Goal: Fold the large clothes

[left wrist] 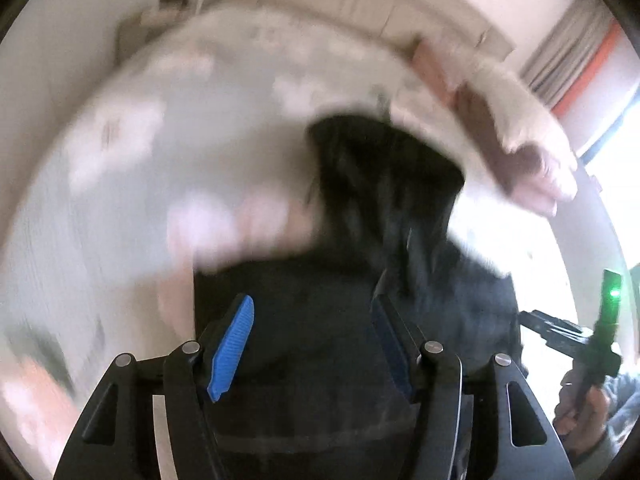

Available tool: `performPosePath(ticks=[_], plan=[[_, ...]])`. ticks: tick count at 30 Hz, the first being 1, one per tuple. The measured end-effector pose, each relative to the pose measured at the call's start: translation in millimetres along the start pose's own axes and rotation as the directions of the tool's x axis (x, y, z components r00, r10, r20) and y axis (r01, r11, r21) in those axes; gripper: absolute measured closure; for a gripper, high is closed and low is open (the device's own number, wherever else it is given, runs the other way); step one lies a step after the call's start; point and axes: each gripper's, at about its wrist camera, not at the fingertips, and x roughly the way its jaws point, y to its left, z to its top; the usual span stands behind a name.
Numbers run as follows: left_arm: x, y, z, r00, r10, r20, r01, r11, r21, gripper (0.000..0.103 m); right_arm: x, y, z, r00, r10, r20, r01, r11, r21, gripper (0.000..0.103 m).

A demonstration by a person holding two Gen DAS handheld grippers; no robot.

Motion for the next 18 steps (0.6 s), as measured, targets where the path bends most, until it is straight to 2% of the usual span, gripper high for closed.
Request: performPosePath(ticks=[1, 4, 7, 13, 14, 15, 16, 17, 18], plan=[[1.8, -4.1, 21.9, 1.0, -0.005, 0.027, 0.005, 1.0, 0.015, 0.04, -5.4, 2.1, 27.2, 0.999, 0.016, 0.05, -0.016, 1.0, -0.004, 0.035], [32.9, -13.2, 77.1, 0.999, 0.004, 0.054, -0.005, 0.999, 0.032, 0.04, 10.3, 4.3, 87.6, 0.993, 0.06, 0.098, -0.061, 0.998, 0.014, 0.035], [87.5, -11.1, 114.4, 1.0, -0.028, -0.004, 0.028, 1.0, -0.012, 0.04, 42.6, 7.6, 130.6, 0.99, 0.059, 0.127, -0.061, 0.998, 0.01, 0.035], [163.1, -12.6, 123.3, 0.996, -0.037, -0.081, 0.036, 0.999, -0.019, 0.04, 121.0, 13.2, 170.8, 0.998, 0.034, 0.046, -0.036, 0.999, 0.026, 0.035], [175.8, -13.2, 123.2, 0.995, -0.023, -0.098, 0.022, 1.0, -0.009, 0.04, 134.2, 13.1, 173.1, 0.999, 0.028, 0.026, -0.029, 0.999, 0.021, 0.042], [188.2, -14.1, 123.6, 0.994, 0.0, -0.111, 0.0, 1.0, 0.002, 0.046, 146.9, 13.6, 175.7, 1.0, 0.024, 0.001, -0.024, 1.0, 0.012, 0.054], [198.6, -13.7, 124.8, 0.993, 0.023, -0.117, -0.021, 1.0, 0.018, 0.088, 159.9, 13.8, 176.5, 0.999, 0.016, -0.032, -0.016, 1.0, 0.0, 0.086], [202.4, -11.3, 125.6, 0.991, 0.072, -0.115, -0.068, 0.997, 0.034, 0.097, 165.8, 10.4, 177.2, 0.999, -0.008, -0.046, 0.008, 1.0, -0.002, 0.094], [198.1, -3.4, 128.1, 0.993, 0.059, -0.103, -0.058, 0.998, 0.01, 0.096, 159.4, 2.7, 174.9, 0.999, 0.018, -0.03, -0.018, 1.0, 0.021, 0.095]])
